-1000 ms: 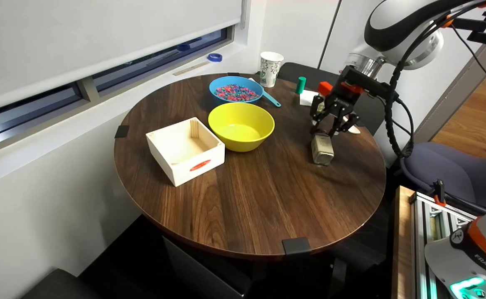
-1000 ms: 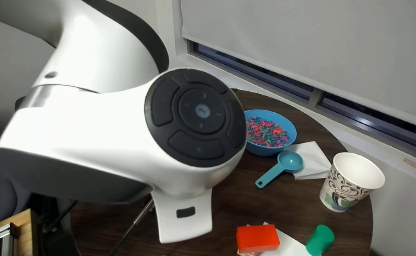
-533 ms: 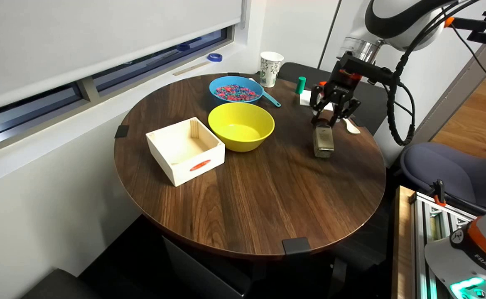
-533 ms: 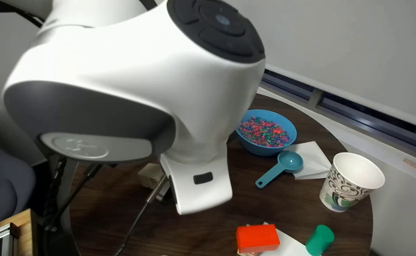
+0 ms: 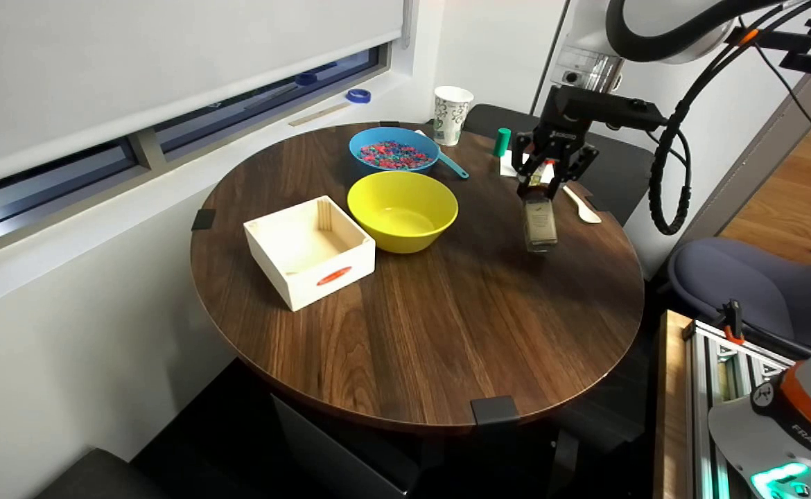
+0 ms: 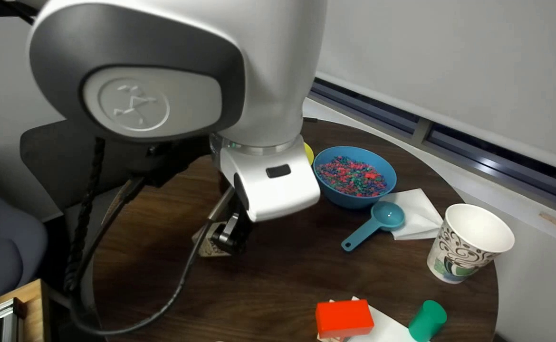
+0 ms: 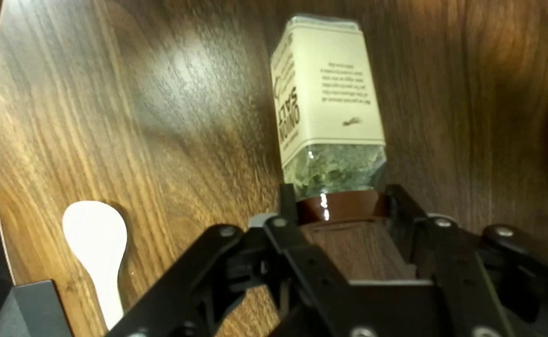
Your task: Pick up the spice bottle
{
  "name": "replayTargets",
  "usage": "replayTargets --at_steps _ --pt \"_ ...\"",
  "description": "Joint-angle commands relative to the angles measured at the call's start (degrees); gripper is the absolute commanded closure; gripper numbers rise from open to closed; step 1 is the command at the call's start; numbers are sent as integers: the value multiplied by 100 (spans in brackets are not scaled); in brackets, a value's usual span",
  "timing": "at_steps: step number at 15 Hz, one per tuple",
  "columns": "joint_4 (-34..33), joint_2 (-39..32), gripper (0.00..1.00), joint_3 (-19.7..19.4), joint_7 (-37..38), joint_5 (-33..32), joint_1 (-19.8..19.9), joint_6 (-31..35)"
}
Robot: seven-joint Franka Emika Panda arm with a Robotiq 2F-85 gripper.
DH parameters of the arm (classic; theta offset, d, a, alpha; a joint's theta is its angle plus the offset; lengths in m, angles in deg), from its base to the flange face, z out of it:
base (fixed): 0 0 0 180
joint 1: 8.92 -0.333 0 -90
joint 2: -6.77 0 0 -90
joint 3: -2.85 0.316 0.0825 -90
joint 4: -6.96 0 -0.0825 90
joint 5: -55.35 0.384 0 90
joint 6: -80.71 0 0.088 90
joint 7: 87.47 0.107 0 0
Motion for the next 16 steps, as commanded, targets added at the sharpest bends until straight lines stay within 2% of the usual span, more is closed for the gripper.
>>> replayTargets --at_steps 1,3,10,16 --pt "-68 97 75 194 529 -702 -129 128" --pt "-127 147 75 289 747 -1008 -189 190" --pt "-207 372 75 615 1667 -1453 -374 348" --pt "-156 435 75 952 2563 -2487 -453 349"
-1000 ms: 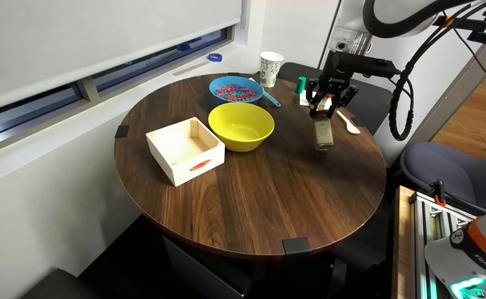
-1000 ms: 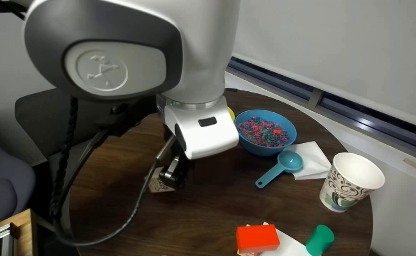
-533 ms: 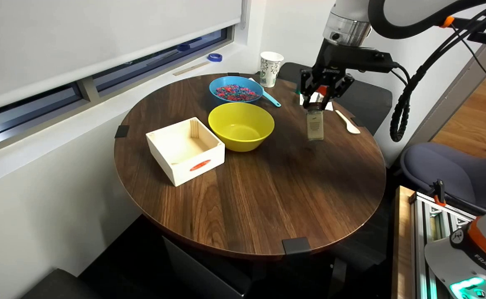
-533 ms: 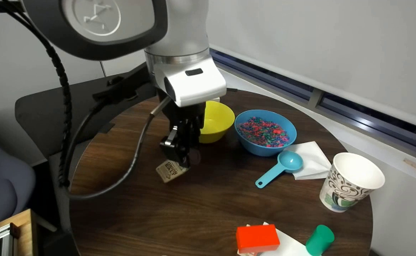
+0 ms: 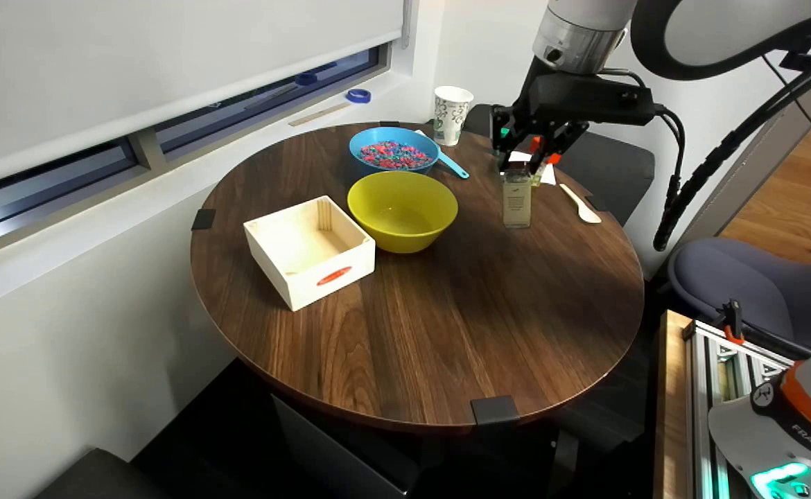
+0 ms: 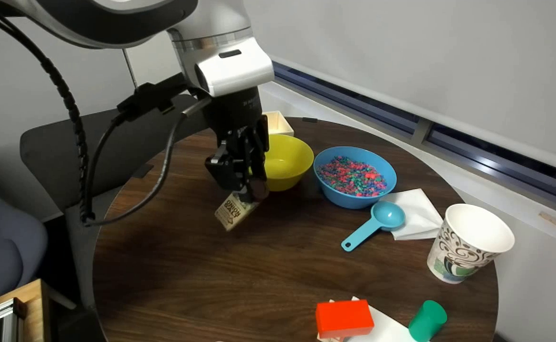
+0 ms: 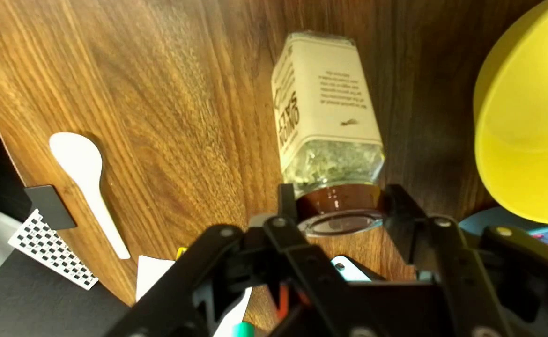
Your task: Pick up the spice bottle
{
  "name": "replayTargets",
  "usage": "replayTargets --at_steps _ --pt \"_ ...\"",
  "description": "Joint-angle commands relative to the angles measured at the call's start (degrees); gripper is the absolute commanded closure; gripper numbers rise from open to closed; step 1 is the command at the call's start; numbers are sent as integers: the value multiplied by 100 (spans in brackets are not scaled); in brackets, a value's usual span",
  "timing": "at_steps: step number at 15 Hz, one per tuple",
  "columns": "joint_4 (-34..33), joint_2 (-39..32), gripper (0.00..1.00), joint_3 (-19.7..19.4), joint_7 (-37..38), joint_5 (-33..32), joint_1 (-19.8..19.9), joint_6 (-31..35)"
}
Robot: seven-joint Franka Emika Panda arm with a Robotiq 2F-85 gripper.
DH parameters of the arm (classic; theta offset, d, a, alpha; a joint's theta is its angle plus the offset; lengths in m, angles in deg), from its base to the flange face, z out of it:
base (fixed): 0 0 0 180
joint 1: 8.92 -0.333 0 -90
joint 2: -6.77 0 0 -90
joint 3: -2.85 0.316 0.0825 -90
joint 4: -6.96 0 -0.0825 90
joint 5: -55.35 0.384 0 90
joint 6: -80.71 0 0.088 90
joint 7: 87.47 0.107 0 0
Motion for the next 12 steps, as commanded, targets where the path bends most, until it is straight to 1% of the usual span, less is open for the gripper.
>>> replayTargets --at_steps 1,6,12 --pt "111 117 75 180 609 -641 -81 31" --pt "127 61 75 373 1171 -1125 -230 45" --pt "178 -45 75 539 2191 -1661 -338 -146"
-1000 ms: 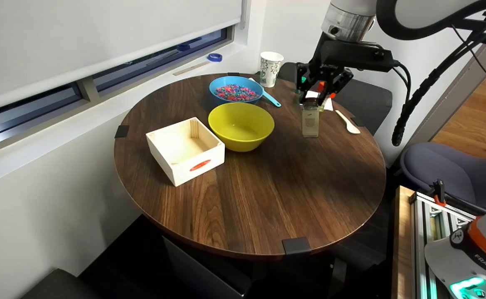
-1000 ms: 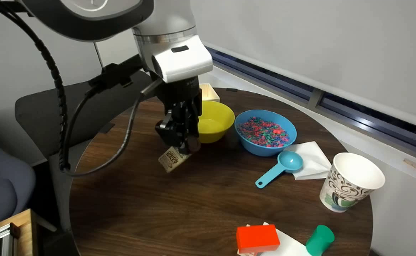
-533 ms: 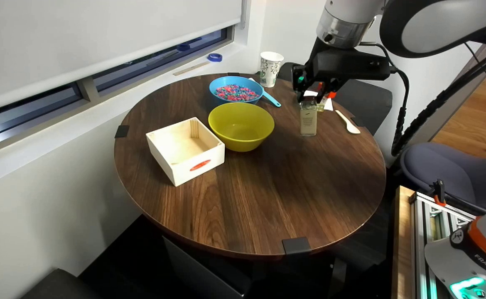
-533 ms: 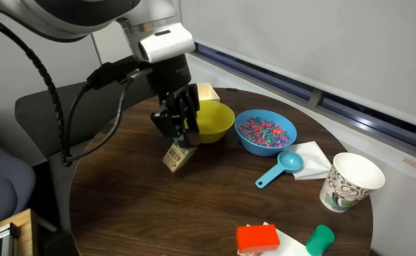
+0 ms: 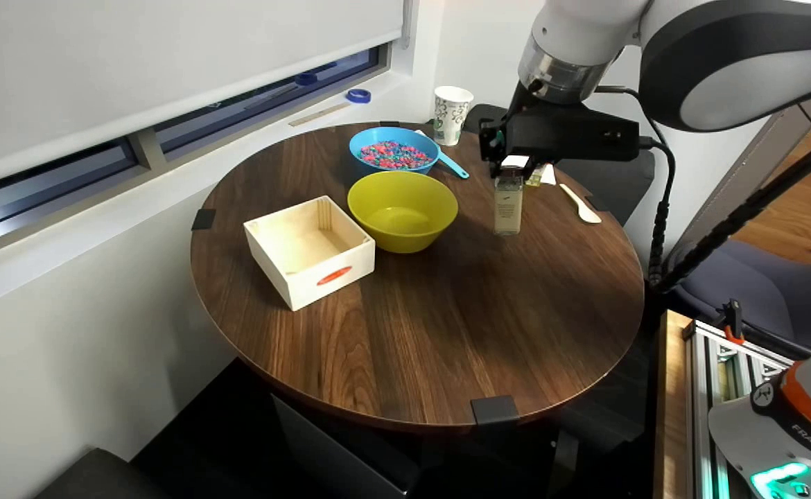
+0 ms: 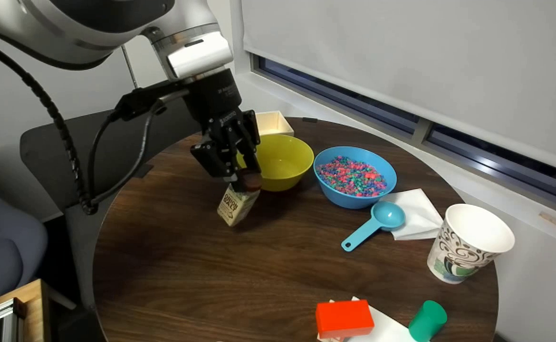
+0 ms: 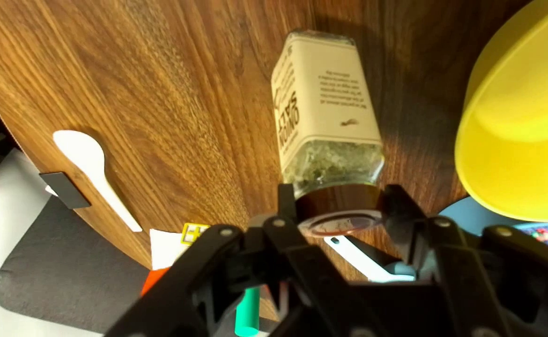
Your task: Pick up the spice bottle
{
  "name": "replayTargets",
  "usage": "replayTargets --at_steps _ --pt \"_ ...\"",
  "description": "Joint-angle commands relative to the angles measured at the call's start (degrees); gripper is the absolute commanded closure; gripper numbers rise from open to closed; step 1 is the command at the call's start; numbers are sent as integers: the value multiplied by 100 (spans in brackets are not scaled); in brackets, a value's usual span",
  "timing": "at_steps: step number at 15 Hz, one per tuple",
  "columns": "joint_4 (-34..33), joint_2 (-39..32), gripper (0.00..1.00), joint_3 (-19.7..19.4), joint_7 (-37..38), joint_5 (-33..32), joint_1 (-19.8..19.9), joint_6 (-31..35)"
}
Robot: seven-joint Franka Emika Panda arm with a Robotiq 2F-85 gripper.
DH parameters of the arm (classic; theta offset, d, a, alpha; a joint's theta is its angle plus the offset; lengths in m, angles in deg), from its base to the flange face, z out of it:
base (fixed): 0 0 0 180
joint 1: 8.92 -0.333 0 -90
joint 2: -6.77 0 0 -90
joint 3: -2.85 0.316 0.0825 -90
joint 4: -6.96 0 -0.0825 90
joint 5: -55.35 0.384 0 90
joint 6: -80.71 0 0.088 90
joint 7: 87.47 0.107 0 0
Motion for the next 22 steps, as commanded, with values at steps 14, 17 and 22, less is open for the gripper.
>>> replayTargets --at_steps 14,17,22 --pt "145 -289 75 90 2207 -1742 -308 -441" --pt "146 -340 66 41 2399 -1800 -334 -410" --pt "144 -347 18 -34 2567 -1866 -334 -321"
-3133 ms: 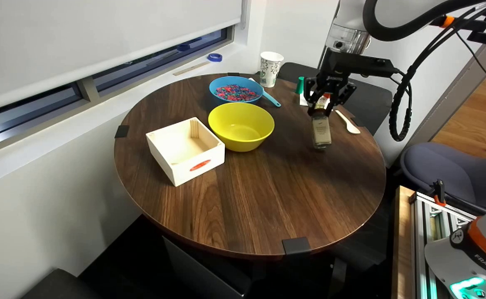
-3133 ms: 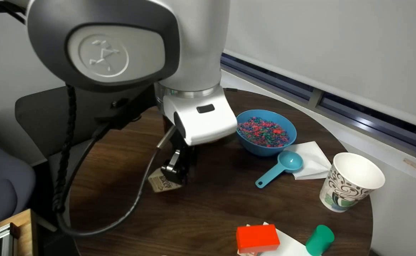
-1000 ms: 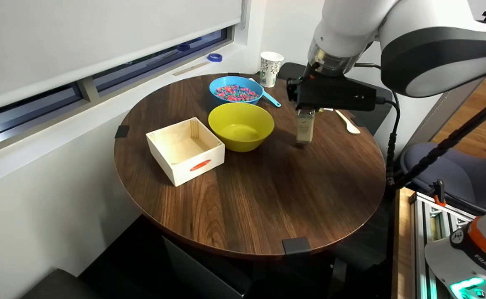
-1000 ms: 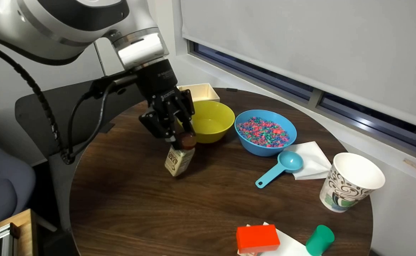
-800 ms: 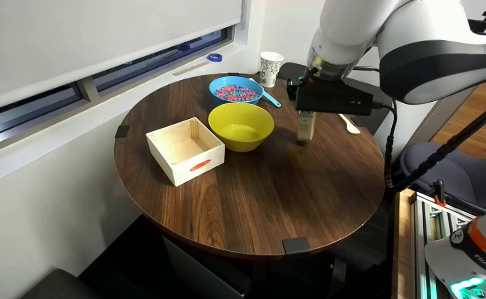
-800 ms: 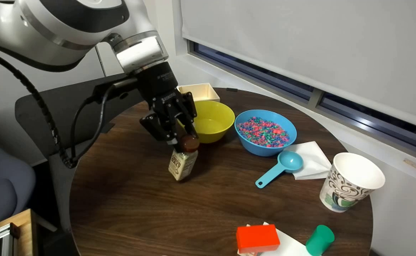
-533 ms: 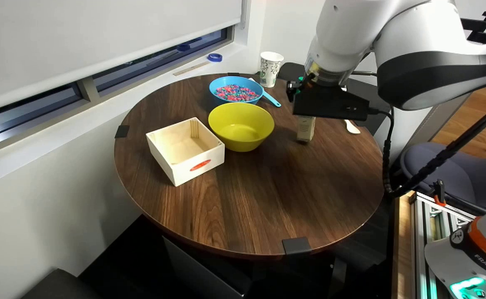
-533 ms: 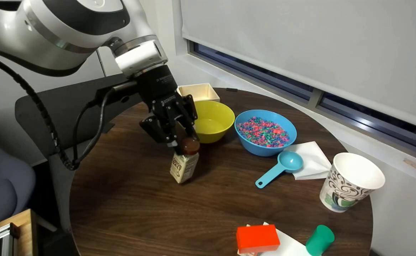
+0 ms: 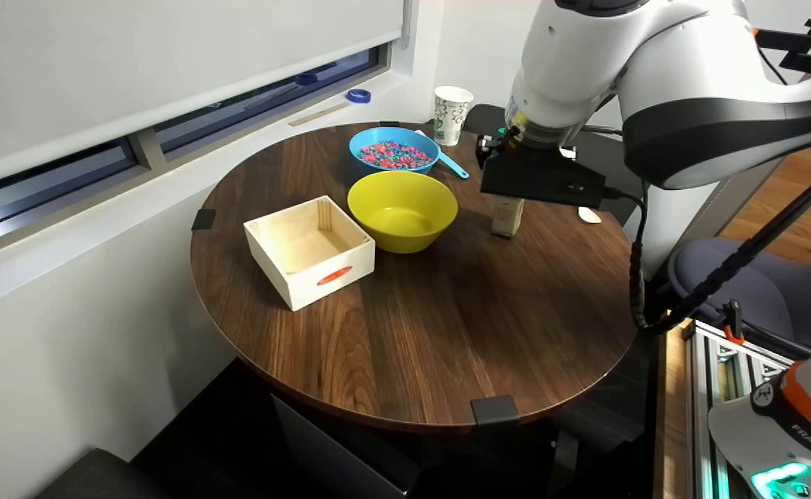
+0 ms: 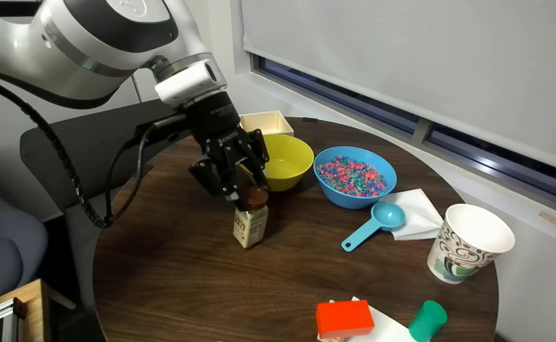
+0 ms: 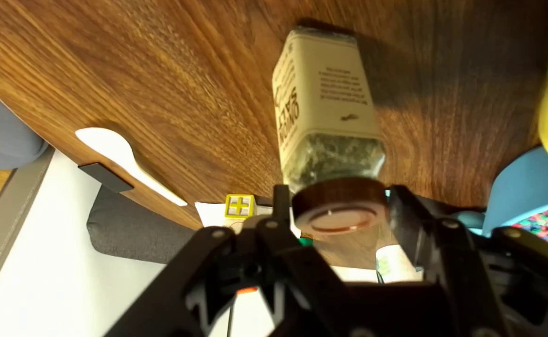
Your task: Pick up the spice bottle
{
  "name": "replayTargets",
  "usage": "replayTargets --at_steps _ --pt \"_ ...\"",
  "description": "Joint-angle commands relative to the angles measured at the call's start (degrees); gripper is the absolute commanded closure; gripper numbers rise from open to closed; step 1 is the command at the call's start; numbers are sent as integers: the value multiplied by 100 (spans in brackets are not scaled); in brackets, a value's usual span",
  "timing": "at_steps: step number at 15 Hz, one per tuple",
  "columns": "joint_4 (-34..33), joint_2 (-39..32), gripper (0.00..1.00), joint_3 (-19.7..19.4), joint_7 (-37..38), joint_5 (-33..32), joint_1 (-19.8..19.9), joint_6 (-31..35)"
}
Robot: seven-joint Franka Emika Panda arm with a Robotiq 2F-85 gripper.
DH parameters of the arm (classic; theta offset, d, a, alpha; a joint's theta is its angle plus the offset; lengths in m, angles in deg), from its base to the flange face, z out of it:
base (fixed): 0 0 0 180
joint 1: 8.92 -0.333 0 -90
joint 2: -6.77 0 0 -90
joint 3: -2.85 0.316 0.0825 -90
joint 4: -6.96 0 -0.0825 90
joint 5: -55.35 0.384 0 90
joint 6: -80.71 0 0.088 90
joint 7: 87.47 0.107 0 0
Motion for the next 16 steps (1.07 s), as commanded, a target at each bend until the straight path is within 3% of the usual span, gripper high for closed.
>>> replayTargets --at_steps 1,2,3,9,13,16 --pt "-23 6 12 -129 319 -220 -106 -3" --pt "-36 28 2 -149 360 -245 -100 9" --pt "-49 49 0 -173 367 -234 -100 26" --pt "-138 401 0 -546 -207 248 -30 481" --pt "-94 796 0 -1039 -1542 1610 -6 1191" --pt "-186 967 0 -1353 -2698 3007 -22 1135"
